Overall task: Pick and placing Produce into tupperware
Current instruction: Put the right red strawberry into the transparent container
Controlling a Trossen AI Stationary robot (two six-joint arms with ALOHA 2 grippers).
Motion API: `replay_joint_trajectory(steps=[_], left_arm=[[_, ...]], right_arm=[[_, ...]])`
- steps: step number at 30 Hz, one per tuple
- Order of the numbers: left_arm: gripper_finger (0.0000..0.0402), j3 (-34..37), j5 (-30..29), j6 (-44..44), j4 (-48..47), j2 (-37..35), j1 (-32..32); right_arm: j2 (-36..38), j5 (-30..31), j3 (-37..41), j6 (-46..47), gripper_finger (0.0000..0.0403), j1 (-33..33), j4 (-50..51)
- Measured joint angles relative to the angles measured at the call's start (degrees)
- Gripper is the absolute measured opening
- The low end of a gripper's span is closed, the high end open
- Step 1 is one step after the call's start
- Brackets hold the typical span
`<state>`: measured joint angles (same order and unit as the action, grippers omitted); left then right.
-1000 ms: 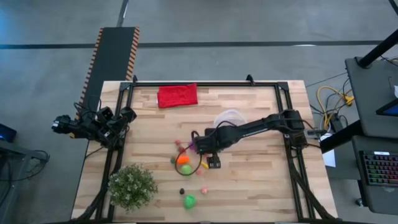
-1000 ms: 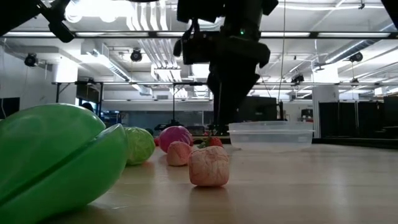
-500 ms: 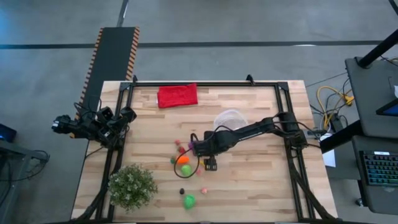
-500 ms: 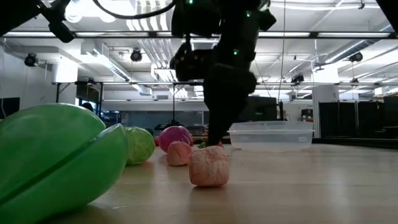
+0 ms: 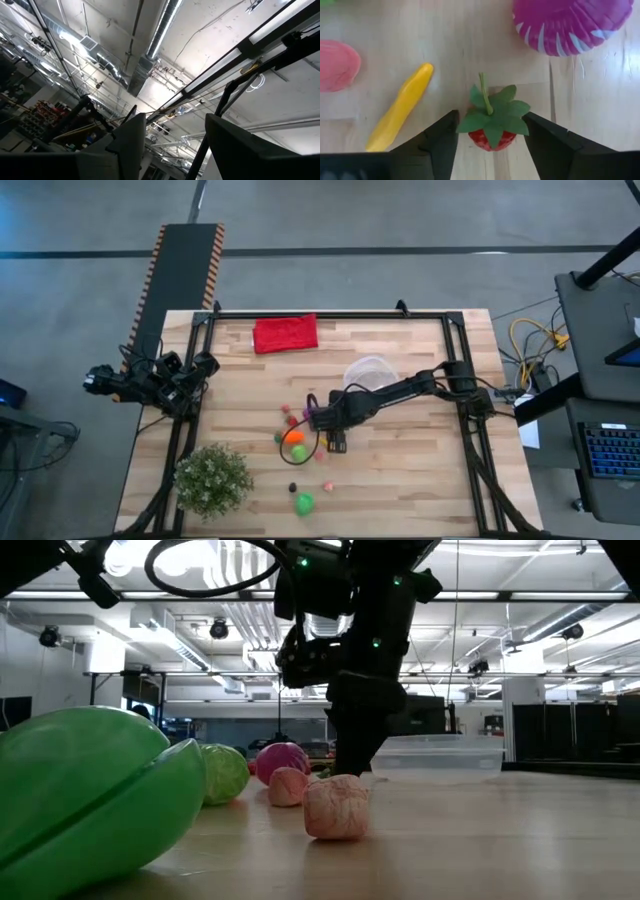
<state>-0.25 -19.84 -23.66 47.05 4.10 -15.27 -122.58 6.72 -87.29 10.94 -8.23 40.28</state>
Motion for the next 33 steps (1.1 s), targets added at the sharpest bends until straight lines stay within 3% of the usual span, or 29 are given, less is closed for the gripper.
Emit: replay_joint_trajectory(steps=[12,17,21,26,33], left_arm=[[0.0192,0.0,0.0,0.0,0.0,0.0,0.0],[0.0192,0.0,0.0,0.0,0.0,0.0,0.0],[0.0192,0.0,0.0,0.0,0.0,0.0,0.0],[0.0192,0.0,0.0,0.0,0.0,0.0,0.0],[0.0192,0.0,0.0,0.0,0.0,0.0,0.0]], right_arm=[[1.0,1.0,0.0,0.4,0.0132,1.8,1.3],[2.3,0.4,0.0,1.4,0.0145,2.5,2.7],[6.9,1.3,0.0,5.6,0.0159,3.4,6.6],[16.3,9.2,0.1,11.8,0.0153,5.2,16.4],[26.9,4.2,11.5,18.1,0.015,13.4,18.8]])
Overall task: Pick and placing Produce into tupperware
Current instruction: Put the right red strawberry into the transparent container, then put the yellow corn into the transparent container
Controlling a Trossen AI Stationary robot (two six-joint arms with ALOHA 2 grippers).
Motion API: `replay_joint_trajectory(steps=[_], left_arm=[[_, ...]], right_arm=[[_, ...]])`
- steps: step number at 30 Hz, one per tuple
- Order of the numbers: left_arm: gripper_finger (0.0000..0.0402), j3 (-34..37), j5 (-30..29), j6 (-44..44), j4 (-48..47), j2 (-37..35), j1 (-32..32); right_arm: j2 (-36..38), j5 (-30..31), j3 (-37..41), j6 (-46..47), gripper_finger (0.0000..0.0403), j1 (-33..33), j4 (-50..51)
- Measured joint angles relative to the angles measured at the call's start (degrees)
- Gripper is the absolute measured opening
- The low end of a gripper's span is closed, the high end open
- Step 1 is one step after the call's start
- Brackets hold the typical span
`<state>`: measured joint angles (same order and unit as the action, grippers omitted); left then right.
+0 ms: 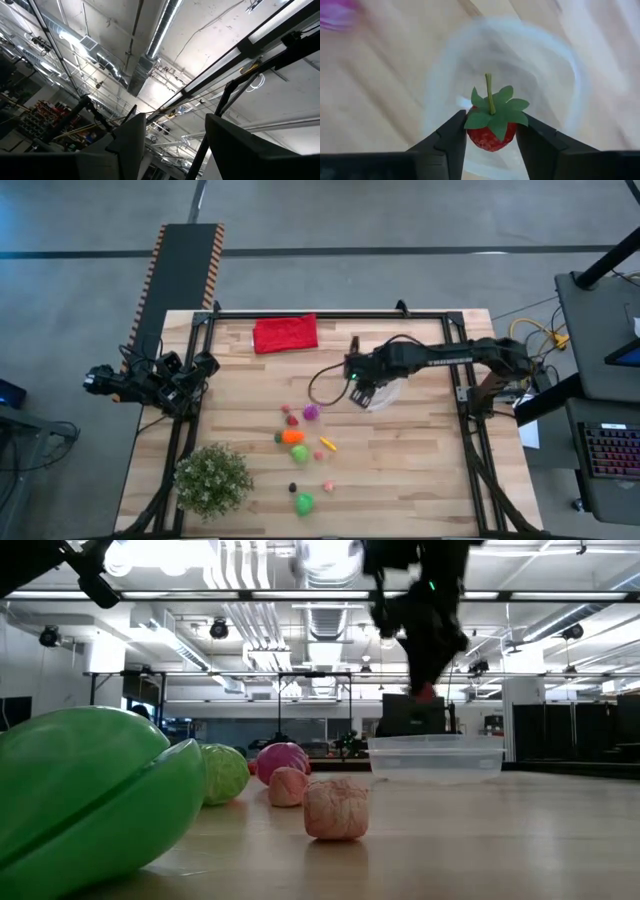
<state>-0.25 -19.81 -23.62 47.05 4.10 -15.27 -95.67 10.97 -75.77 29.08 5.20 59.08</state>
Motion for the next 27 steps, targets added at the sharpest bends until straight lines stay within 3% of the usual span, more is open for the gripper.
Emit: replay_joint_trajectory(steps=[6,13,20,24,27], left_arm=[[0.0192,0.0,0.0,0.0,0.0,0.0,0.0],[0.0192,0.0,0.0,0.0,0.0,0.0,0.0],[0.0192,0.0,-0.2,0.0,0.0,0.0,0.0],[0.0192,0.0,-0.2,0.0,0.0,0.0,0.0],[0.0192,0.0,-0.2,0.0,0.1,0.0,0.0]], right_arm=[[1.5,-5.2,10.7,1.1,0.0164,8.1,-9.4],[-0.3,-5.8,13.2,0.0,0.0168,13.9,-12.5],[-1.0,-5.0,10.8,-1.7,0.0223,14.0,-13.3],[-0.1,-10.6,8.2,-2.6,0.0258,12.2,-12.8],[0.1,-15.8,4.4,-2.6,0.0273,7.1,-13.2]])
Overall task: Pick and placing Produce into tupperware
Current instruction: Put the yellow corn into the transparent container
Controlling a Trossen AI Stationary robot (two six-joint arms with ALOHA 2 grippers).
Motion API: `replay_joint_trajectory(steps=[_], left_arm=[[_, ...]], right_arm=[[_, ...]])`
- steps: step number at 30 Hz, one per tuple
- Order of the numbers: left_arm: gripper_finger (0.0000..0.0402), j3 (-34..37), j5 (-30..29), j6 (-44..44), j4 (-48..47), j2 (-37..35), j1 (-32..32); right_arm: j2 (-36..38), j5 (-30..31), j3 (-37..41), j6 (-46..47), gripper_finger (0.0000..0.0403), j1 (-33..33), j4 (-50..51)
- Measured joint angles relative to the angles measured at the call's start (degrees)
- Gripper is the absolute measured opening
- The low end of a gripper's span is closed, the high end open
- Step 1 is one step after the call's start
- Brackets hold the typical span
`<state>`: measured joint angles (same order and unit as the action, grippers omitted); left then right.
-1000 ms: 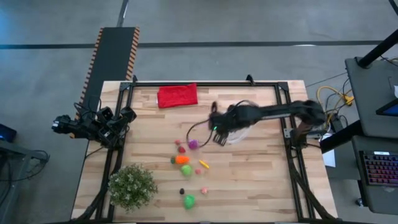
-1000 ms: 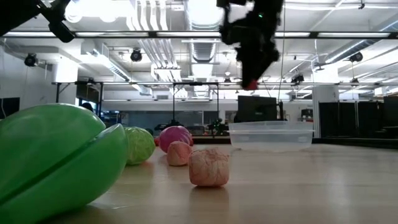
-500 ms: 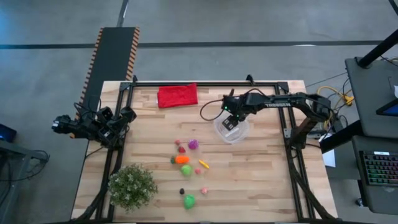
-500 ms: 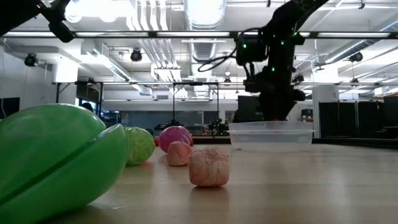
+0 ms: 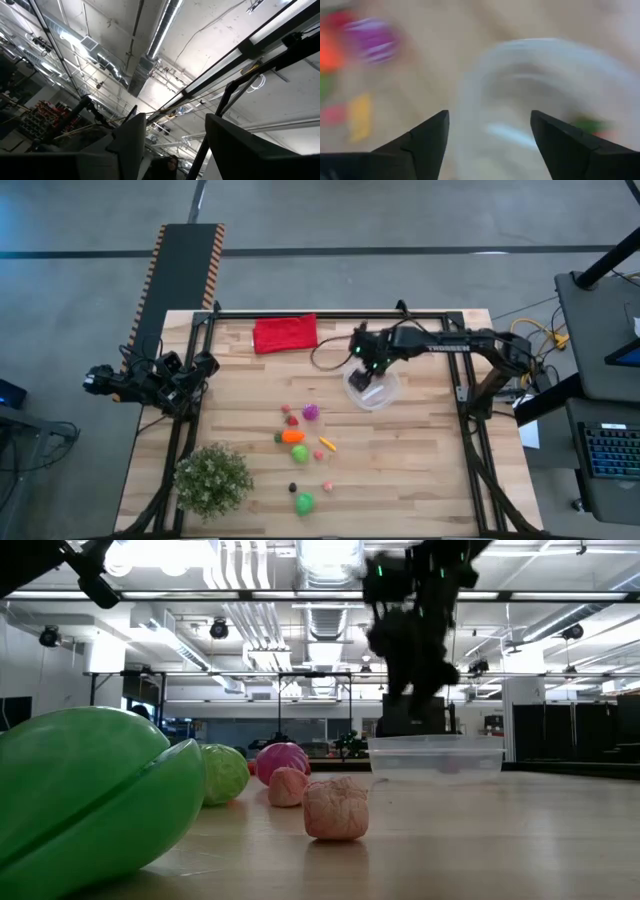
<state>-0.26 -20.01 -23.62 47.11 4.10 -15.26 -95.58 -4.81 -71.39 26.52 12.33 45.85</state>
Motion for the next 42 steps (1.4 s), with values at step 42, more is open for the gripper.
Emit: replay_joint_trajectory(steps=[42], left_arm=[[0.0192,0.0,-0.2,-0.2,0.0,0.0,0.0]], right_arm=[[-38.7,5.0,-42.0,25.6,0.0238,-23.7,19.5]])
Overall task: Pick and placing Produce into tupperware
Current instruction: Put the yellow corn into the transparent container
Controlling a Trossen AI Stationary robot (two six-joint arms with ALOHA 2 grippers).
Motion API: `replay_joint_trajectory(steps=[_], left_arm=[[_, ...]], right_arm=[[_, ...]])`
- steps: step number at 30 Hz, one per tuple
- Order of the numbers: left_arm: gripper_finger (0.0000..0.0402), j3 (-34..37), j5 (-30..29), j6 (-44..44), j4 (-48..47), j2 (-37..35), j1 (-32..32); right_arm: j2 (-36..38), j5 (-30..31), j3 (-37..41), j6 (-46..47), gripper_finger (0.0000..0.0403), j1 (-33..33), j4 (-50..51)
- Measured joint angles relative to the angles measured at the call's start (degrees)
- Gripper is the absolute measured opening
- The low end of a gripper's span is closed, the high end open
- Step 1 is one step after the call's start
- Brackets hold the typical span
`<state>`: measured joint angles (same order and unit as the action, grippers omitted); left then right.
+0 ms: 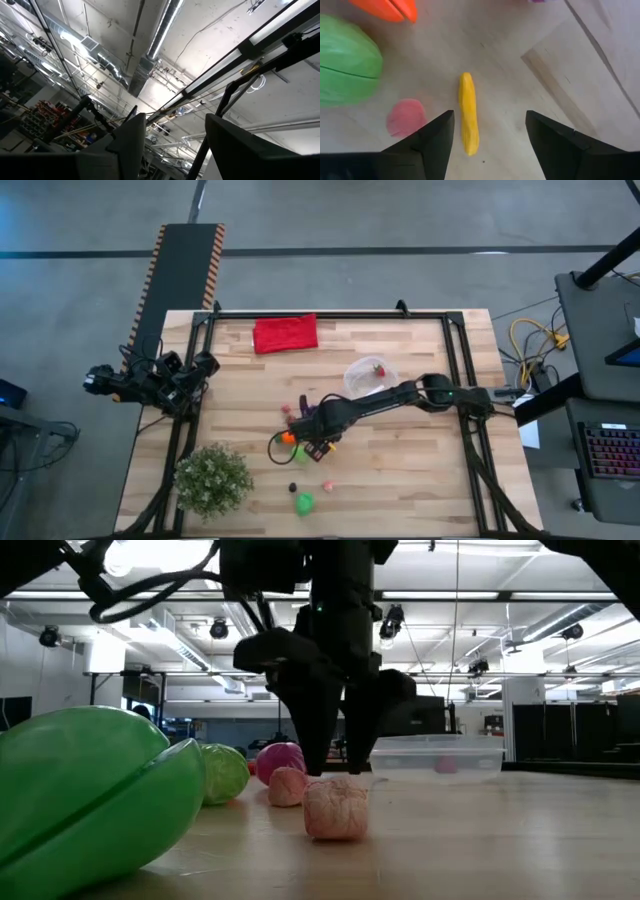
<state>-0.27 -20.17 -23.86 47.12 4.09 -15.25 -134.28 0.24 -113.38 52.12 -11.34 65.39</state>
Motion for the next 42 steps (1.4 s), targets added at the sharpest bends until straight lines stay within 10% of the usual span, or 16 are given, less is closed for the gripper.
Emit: replay_joint_trajectory(steps=[42], left_arm=[[0.0192,0.0,-0.1,-1.3,-0.1,0.0,0.0]], right_arm=[[-1.7,1.7,-3.3,-7.3,0.0014,-2.1,-0.3]])
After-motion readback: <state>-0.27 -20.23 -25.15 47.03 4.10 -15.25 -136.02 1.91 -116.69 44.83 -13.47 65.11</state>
